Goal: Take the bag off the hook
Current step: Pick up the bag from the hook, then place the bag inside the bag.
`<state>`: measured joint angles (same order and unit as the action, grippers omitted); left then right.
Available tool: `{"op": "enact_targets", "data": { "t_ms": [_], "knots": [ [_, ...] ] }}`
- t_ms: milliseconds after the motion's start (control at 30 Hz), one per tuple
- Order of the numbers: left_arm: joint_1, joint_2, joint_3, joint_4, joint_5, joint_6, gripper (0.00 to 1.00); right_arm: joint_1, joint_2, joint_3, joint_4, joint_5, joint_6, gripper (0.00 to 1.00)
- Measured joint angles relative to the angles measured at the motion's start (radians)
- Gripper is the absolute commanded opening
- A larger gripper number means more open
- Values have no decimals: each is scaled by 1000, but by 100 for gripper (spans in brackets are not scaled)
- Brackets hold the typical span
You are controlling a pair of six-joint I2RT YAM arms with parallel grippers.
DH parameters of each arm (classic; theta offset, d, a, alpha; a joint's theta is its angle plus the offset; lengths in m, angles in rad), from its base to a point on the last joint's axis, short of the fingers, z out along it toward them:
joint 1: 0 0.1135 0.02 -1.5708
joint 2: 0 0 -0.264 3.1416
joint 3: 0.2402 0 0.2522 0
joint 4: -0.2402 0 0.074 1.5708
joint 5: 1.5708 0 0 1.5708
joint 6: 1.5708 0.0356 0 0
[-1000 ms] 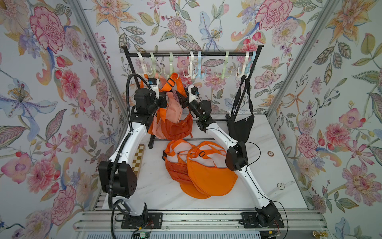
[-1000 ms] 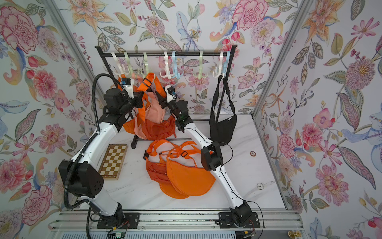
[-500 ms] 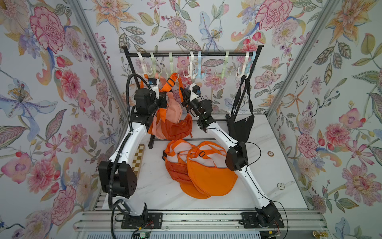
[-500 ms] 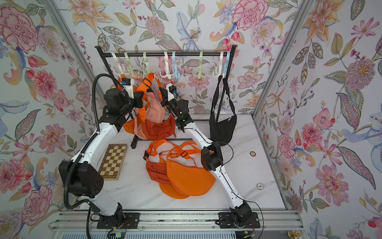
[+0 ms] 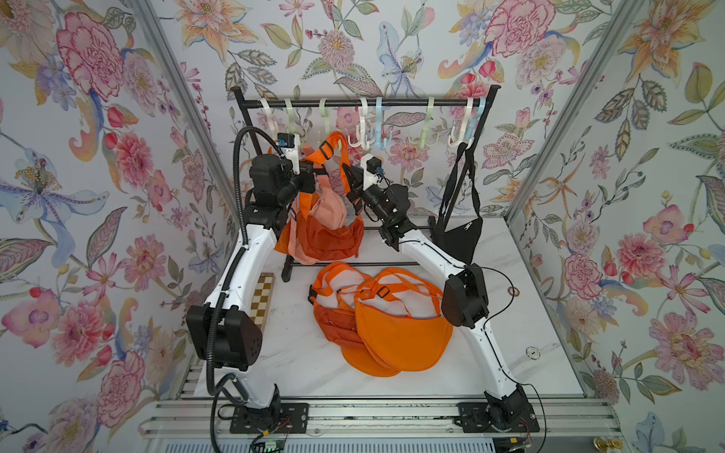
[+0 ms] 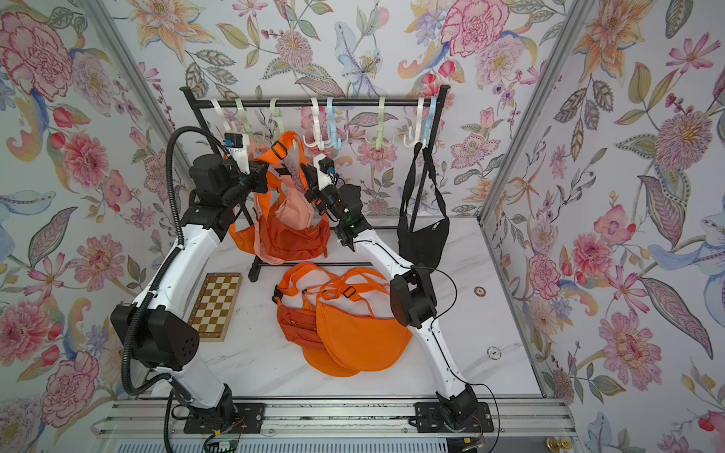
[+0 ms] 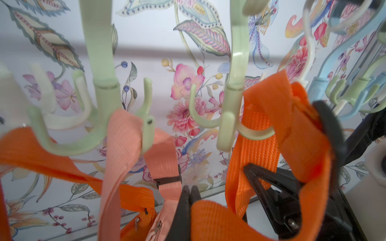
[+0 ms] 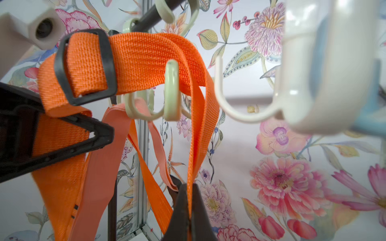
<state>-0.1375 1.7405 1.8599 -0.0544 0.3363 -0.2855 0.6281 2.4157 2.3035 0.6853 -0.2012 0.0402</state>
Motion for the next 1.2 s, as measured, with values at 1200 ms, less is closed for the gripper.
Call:
{"op": "enact_targets", "data": {
  "t_ms": [1200],
  "knots": [
    [-66,-426,-422,72,155,-26,0,66,-1007,-910,-97,1,-169,0]
  ]
}}
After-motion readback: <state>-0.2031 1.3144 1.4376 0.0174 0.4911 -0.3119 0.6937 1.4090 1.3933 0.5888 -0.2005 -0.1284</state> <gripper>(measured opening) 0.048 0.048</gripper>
